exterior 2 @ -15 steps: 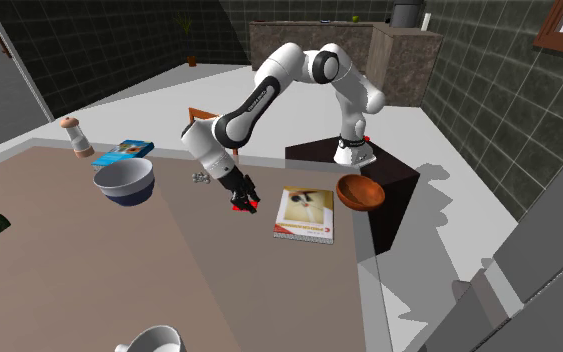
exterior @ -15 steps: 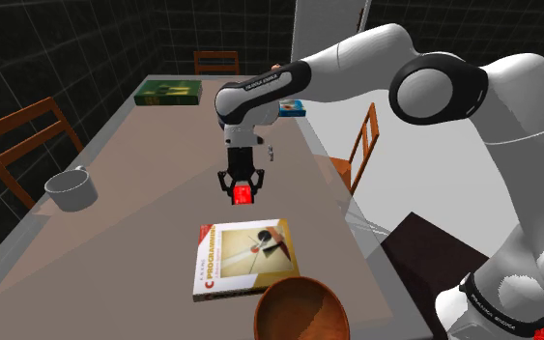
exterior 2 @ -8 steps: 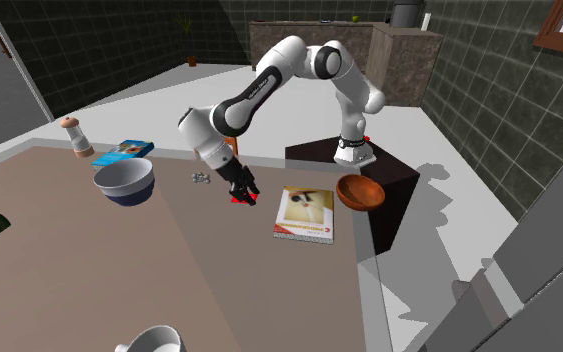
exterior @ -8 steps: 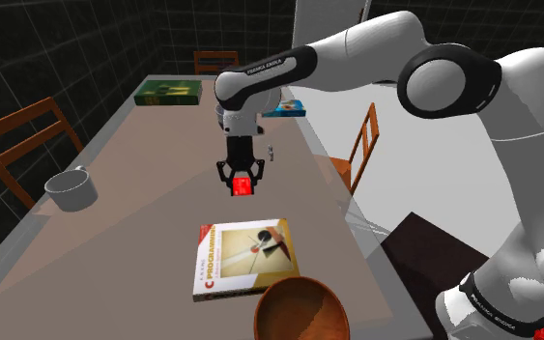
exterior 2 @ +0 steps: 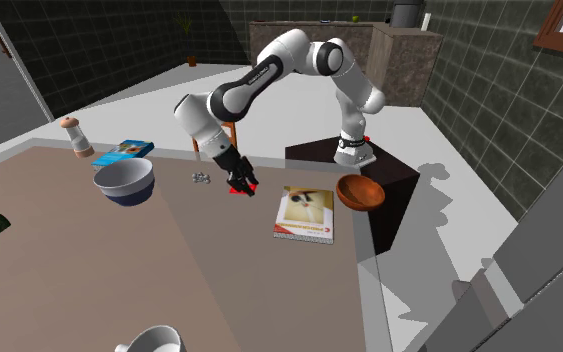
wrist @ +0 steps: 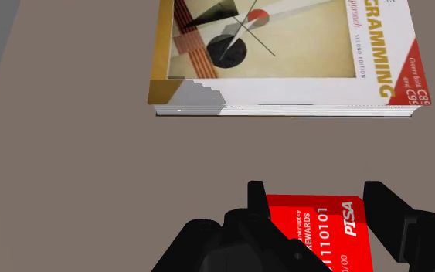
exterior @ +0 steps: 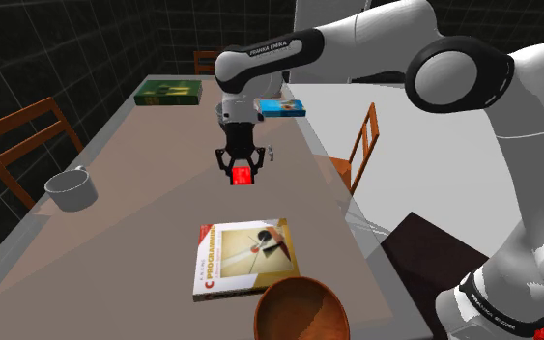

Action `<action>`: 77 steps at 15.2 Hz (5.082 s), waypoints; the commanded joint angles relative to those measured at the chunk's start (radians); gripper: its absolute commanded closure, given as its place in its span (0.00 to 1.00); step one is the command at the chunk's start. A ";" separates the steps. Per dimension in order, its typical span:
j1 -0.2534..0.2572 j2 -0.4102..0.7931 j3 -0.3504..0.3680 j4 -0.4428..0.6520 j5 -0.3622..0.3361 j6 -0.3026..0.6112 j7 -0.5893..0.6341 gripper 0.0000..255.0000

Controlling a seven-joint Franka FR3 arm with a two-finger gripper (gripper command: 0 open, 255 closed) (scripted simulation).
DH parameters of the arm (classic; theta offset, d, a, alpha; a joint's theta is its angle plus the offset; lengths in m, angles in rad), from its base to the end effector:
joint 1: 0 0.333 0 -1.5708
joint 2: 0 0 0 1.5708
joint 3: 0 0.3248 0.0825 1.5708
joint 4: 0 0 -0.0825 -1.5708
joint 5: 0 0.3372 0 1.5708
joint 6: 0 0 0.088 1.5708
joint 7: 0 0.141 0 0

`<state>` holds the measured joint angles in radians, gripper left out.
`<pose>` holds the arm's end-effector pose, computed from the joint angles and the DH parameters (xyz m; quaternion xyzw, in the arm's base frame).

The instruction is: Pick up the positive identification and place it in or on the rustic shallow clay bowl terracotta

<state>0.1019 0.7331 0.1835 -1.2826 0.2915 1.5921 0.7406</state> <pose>0.6149 0.1955 0.2997 -0.9227 0.2575 0.2757 0.0801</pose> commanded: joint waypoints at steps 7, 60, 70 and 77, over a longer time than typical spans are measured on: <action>-0.003 -0.041 0.005 0.040 0.005 -0.076 0.027 1.00; 0.247 -0.810 0.295 -1.239 0.469 0.577 0.096 1.00; 0.247 -0.810 0.295 -1.239 0.469 0.577 0.096 0.00; 0.208 -0.882 0.249 -1.187 0.413 0.440 0.116 0.00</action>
<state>0.3112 -0.1482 0.4335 -2.4726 0.7064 2.0356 0.8552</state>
